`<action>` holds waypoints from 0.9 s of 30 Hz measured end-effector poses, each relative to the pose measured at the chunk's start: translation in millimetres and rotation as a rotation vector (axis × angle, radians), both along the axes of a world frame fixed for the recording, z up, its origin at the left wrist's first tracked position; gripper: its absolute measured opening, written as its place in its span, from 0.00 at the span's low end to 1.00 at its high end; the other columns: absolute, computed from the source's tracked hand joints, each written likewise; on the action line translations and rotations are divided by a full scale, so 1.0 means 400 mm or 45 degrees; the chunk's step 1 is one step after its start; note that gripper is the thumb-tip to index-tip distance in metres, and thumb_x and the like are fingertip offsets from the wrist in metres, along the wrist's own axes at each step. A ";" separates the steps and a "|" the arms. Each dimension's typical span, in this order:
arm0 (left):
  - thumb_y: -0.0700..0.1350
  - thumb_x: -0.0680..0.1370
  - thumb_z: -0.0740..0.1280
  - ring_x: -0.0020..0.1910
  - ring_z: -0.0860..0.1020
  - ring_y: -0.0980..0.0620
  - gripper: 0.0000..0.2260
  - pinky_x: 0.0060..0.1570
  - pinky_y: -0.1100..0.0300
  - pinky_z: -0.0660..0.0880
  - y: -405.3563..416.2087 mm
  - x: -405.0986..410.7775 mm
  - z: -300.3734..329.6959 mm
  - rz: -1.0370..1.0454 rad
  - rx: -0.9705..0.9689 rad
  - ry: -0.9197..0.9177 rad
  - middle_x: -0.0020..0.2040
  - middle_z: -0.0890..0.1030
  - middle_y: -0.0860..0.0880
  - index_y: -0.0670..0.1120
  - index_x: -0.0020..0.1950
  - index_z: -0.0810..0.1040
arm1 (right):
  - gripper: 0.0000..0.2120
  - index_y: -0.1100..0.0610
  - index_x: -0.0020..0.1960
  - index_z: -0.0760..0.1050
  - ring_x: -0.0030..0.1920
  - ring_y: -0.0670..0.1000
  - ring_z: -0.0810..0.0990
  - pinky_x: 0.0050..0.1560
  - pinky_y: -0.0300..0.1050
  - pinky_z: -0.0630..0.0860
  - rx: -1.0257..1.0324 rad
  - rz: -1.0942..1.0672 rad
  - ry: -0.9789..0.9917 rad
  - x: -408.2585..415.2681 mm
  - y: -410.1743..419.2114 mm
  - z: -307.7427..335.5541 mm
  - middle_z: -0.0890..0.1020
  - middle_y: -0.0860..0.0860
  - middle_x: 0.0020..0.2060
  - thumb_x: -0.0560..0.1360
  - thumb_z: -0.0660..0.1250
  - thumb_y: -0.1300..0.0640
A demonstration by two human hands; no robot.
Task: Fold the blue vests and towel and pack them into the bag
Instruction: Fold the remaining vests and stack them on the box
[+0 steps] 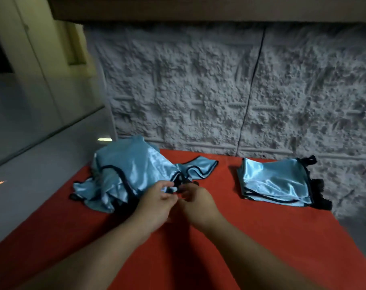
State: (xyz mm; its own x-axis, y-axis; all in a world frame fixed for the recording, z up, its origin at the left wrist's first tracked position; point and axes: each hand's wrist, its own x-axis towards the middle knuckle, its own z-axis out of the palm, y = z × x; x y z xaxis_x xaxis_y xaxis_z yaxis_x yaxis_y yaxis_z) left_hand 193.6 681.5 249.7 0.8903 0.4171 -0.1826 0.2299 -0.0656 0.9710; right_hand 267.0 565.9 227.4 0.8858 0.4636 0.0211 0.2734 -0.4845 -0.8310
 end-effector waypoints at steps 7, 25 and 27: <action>0.36 0.80 0.64 0.37 0.79 0.47 0.09 0.35 0.54 0.79 0.207 -0.052 0.074 0.376 -0.081 -0.086 0.44 0.77 0.45 0.47 0.59 0.75 | 0.10 0.51 0.52 0.80 0.51 0.56 0.83 0.45 0.46 0.76 -0.504 -0.025 -0.442 -0.015 0.218 -0.009 0.84 0.52 0.48 0.72 0.68 0.56; 0.58 0.57 0.76 0.52 0.83 0.45 0.31 0.59 0.47 0.78 0.016 -0.259 0.207 0.082 -0.310 -0.427 0.48 0.85 0.48 0.50 0.58 0.80 | 0.16 0.66 0.40 0.70 0.35 0.48 0.70 0.35 0.45 0.67 0.727 -0.269 -0.232 -0.373 -0.116 0.405 0.73 0.55 0.33 0.84 0.58 0.58; 0.57 0.63 0.75 0.52 0.82 0.42 0.14 0.56 0.46 0.79 -0.020 -0.308 0.169 0.162 0.104 -0.268 0.42 0.83 0.53 0.57 0.46 0.81 | 0.16 0.64 0.42 0.74 0.40 0.48 0.74 0.42 0.46 0.71 0.806 -0.425 -0.165 -0.405 -0.217 0.366 0.78 0.58 0.36 0.83 0.59 0.57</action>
